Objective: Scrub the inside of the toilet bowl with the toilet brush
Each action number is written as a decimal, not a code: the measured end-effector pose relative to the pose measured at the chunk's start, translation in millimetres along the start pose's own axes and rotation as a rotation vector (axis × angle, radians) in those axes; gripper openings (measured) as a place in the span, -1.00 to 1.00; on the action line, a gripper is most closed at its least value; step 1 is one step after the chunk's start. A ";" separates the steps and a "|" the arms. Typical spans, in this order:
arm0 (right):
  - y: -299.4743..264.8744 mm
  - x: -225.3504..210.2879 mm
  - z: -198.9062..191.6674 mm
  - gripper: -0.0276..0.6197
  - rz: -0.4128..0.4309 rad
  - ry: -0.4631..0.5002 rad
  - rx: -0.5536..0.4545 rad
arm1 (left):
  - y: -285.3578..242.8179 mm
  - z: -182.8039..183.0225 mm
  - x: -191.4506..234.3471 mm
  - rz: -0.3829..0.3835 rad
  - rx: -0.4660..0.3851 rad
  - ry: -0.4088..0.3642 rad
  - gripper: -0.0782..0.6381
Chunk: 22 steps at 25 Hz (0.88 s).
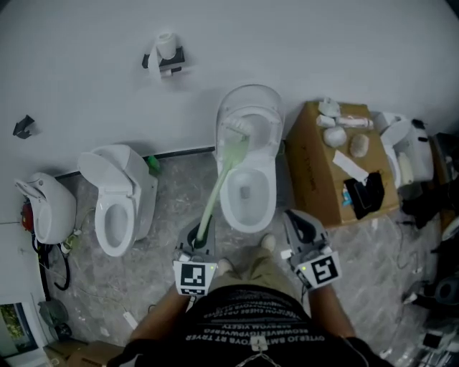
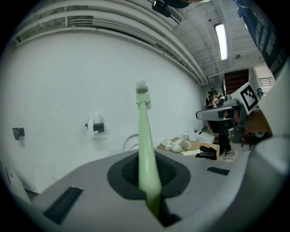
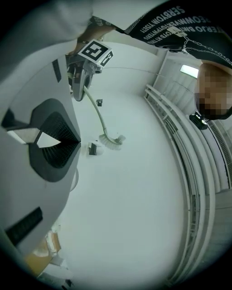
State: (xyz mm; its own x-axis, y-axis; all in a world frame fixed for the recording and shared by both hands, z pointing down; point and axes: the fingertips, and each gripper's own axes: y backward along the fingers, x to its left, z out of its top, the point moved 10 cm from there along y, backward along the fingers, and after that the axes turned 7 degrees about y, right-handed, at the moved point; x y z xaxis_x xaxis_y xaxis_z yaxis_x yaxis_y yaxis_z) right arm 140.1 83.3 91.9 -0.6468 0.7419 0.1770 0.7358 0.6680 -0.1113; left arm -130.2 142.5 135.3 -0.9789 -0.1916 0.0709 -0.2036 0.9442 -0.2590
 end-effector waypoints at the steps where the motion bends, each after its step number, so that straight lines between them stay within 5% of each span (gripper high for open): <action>1: -4.6 -6.2 -3.0 -0.90 0.014 -0.001 -0.003 | -4.5 0.8 -0.6 0.023 -0.004 0.011 -0.78; 7: -30.4 -47.9 -11.0 -0.90 0.090 -0.011 -0.016 | -37.4 4.5 -9.5 0.093 0.019 0.026 -0.78; 22: -89.3 -156.3 -40.5 -0.90 0.270 -0.046 -0.035 | -125.7 -20.0 -53.8 0.225 0.238 0.075 -0.78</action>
State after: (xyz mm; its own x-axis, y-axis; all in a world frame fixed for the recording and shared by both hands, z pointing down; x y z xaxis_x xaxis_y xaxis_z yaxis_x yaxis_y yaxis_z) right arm 183.6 -94.6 113.7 -0.4339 0.8953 0.1009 0.8888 0.4437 -0.1146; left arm -51.6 39.5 183.3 -0.9976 0.0426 0.0546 0.0102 0.8700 -0.4929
